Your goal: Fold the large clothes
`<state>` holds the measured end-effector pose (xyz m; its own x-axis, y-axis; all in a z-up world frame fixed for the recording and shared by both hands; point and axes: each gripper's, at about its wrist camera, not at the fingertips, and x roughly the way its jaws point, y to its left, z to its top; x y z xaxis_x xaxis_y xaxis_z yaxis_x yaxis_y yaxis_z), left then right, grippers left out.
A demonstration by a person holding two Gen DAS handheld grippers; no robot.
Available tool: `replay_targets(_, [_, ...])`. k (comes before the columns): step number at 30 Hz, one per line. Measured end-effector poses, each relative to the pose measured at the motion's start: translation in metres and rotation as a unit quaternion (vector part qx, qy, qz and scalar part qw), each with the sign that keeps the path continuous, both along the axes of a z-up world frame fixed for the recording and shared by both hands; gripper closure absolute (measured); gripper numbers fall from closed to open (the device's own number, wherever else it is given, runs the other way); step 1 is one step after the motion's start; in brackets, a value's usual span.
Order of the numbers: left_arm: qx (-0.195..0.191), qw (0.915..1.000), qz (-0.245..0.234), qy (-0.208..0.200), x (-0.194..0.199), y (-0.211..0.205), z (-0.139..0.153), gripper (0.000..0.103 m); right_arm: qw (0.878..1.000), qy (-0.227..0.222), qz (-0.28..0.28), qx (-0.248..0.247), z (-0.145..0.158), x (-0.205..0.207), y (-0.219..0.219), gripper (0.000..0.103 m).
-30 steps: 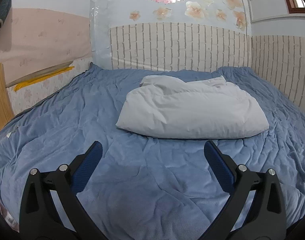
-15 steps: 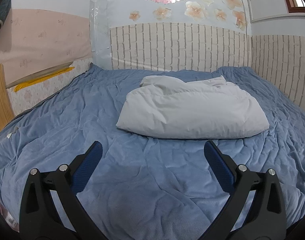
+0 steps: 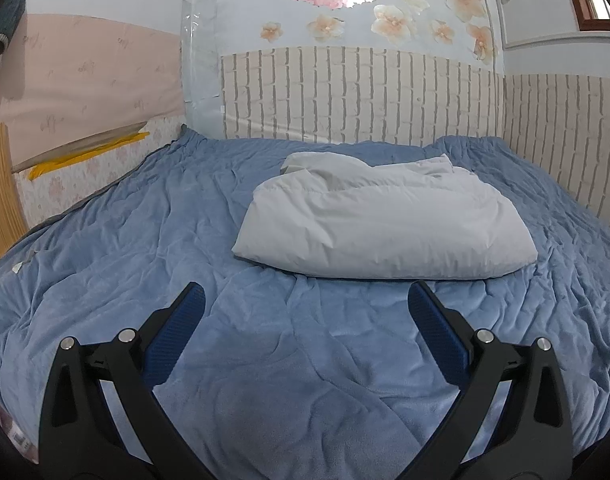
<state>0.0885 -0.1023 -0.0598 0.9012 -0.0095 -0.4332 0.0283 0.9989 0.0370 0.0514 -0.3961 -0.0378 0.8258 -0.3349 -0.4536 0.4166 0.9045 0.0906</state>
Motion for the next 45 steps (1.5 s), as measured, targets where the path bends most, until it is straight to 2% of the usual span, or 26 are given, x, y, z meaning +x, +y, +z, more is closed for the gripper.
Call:
replay_targets(10, [-0.007,1.0,0.002,0.001,-0.001,0.001,0.0,0.003,1.0,0.001,0.0,-0.001,0.0,0.0,0.0,0.002])
replay_targets(15, [-0.012,0.9997,-0.017,-0.008,-0.004,0.006,0.006,0.003,1.0,-0.002,-0.002,0.003,0.0,-0.003,-0.001,0.002])
replay_targets(20, [0.029,0.9989,-0.001,-0.038,-0.005,0.011,0.015,0.003,0.999,-0.023,-0.009,0.029,-0.001,-0.012,-0.017,0.002])
replay_targets(25, [0.007,0.9992,0.013,-0.038,0.003,0.031,0.021,0.003,0.999,-0.036,-0.037,0.002,0.014,-0.013,-0.024,0.002])
replay_targets(28, [0.025,0.9989,0.019,-0.036,0.012,0.036,0.021,0.003,0.999,-0.049,-0.021,-0.009,0.018,-0.007,-0.026,0.002])
replay_targets(30, [0.02,0.9992,0.014,-0.032,0.021,0.042,0.022,0.003,0.998,-0.06,0.007,-0.008,0.013,-0.001,-0.026,0.001])
replay_targets(31, [0.014,0.9993,0.015,-0.031,0.027,0.047,0.022,0.003,0.998,-0.056,0.029,-0.018,0.01,0.008,-0.025,0.002])
replay_targets(35, [0.011,0.9988,0.038,-0.029,0.052,0.06,0.02,0.003,0.997,-0.025,0.053,-0.059,0.001,0.045,-0.019,0.002])
replay_targets(38, [0.044,0.9963,0.072,-0.015,0.083,0.066,0.011,0.003,0.993,-0.013,0.078,-0.088,-0.01,0.073,-0.013,0.002])
replay_targets(40, [0.061,0.9951,0.078,-0.001,0.106,0.069,0.003,0.003,0.989,0.005,0.092,-0.117,-0.022,0.093,-0.01,0.002])
replay_targets(42, [0.062,0.995,0.077,0.015,0.126,0.073,-0.005,0.003,0.985,0.025,0.102,-0.139,-0.036,0.115,-0.013,0.002])
replay_targets(45, [0.05,0.9958,0.065,0.039,0.152,0.077,-0.018,0.003,0.985,0.055,0.109,-0.125,-0.053,0.146,-0.027,0.002])
